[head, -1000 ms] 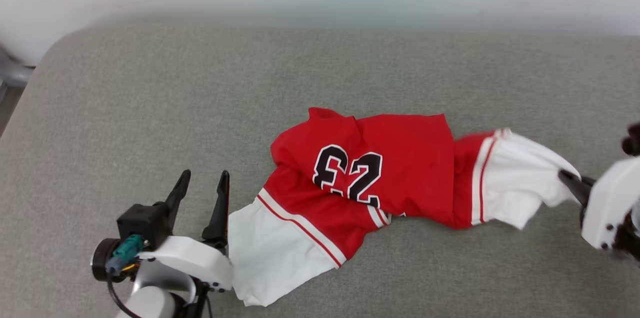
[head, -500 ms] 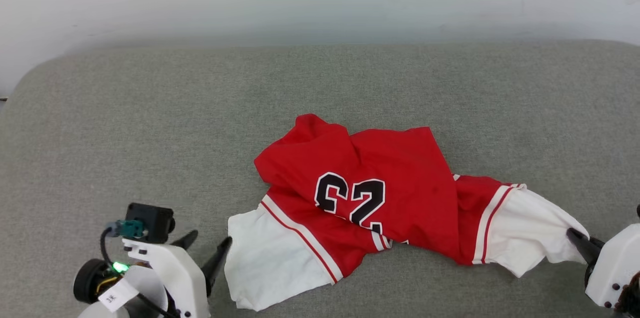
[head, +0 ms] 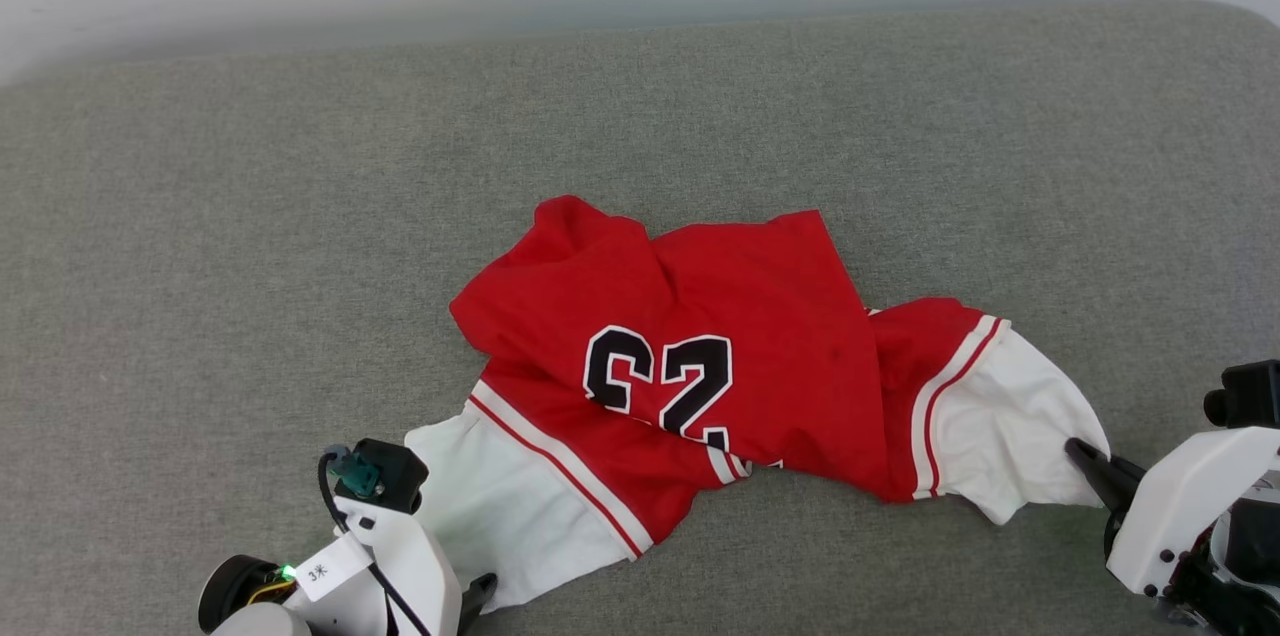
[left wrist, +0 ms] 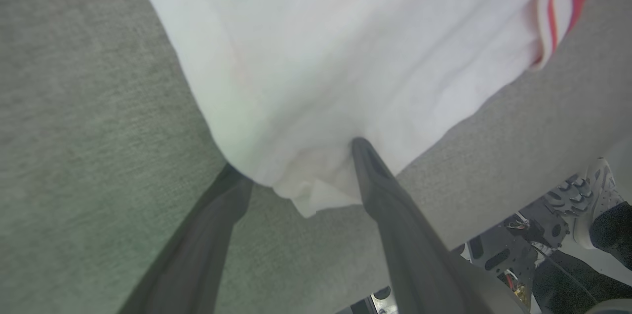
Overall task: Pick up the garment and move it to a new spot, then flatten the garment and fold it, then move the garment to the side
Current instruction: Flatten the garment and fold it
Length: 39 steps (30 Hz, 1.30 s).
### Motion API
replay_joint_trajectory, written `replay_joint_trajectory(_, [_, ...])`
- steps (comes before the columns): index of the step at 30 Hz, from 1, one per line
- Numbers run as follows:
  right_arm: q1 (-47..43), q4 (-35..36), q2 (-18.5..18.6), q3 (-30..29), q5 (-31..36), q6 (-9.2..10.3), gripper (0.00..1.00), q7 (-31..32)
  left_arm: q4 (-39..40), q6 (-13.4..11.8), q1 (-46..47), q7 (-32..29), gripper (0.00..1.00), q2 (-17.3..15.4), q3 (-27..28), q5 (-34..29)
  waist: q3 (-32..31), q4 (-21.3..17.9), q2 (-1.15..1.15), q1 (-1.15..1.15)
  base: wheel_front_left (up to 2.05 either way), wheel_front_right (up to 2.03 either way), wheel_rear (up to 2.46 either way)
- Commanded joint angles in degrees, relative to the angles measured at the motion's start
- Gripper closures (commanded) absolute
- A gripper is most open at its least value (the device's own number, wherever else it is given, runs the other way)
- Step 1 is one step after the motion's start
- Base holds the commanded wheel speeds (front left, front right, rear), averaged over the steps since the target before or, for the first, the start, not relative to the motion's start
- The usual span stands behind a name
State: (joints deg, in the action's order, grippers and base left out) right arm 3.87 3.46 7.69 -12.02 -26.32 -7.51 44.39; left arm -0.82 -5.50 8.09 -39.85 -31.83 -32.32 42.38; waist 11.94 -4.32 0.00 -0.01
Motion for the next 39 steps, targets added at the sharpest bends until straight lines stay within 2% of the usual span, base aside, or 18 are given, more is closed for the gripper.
replay_joint_trajectory(1, [0.9, -0.2, -0.2, 0.2, -0.5, 0.04, 1.0, -0.5, -2.7, 0.9, -1.3, -1.2, 0.47, 2.5, -2.7, 0.5, 0.4, -0.3, 0.0, 0.01, 0.0, 0.0, 0.0])
replay_joint_trajectory(2, [1.0, -0.4, -0.1, 0.3, -0.5, 0.04, 1.0, -0.7, -3.5, 1.5, -1.0, -1.8, 0.71, 3.0, -3.7, 0.4, 0.5, -0.3, 0.0, 0.01, 0.0, 0.0, 0.0])
replay_joint_trajectory(3, [1.0, -0.7, 0.0, 0.4, -0.6, 0.04, 1.0, -0.9, -4.2, 2.0, -1.0, -1.9, 1.0, 3.7, -4.4, 0.5, 0.5, -0.4, 0.0, 0.01, 0.0, 0.0, 0.0])
replay_joint_trajectory(7, [1.0, -1.0, 0.5, 0.5, -0.8, 0.04, 1.0, -1.8, -4.7, 2.7, -0.4, -0.4, 1.0, 4.2, -4.1, 0.9, 0.1, 0.0, 0.0, 0.01, 0.0, 0.0, 0.0])
replay_joint_trajectory(15, [0.6, 0.1, 1.9, 0.4, -0.7, 0.04, 1.0, -2.7, 0.9, 0.3, 1.3, 6.8, 1.0, -0.4, 2.8, -1.1, -2.2, 1.7, 0.0, 0.01, 0.0, 0.0, 0.0])
replay_joint_trajectory(22, [3.3, 3.6, 5.0, 2.3, 1.4, 0.04, 1.0, -8.4, 8.0, -2.3, 3.8, 13.0, 1.0, -2.7, 7.3, -4.4, -4.5, 2.3, 0.0, 0.01, 0.0, 0.0, 0.0])
replay_joint_trajectory(30, [11.1, 4.7, 7.1, 3.6, 3.4, 0.04, 1.0, -13.1, 12.7, -4.1, 11.7, 19.3, 1.0, -2.6, 13.7, -5.9, -6.8, 1.9, 0.0, 0.01, 0.0, 0.0, 0.0])
replay_joint_trajectory(39, [28.1, -3.9, 8.4, 6.6, 6.6, 0.04, 1.0, -16.6, 6.5, -1.1, 28.2, 21.5, 1.0, 0.1, 16.0, -4.7, -4.8, 1.0, 0.0, 0.01, 0.0, 0.0, 0.0])
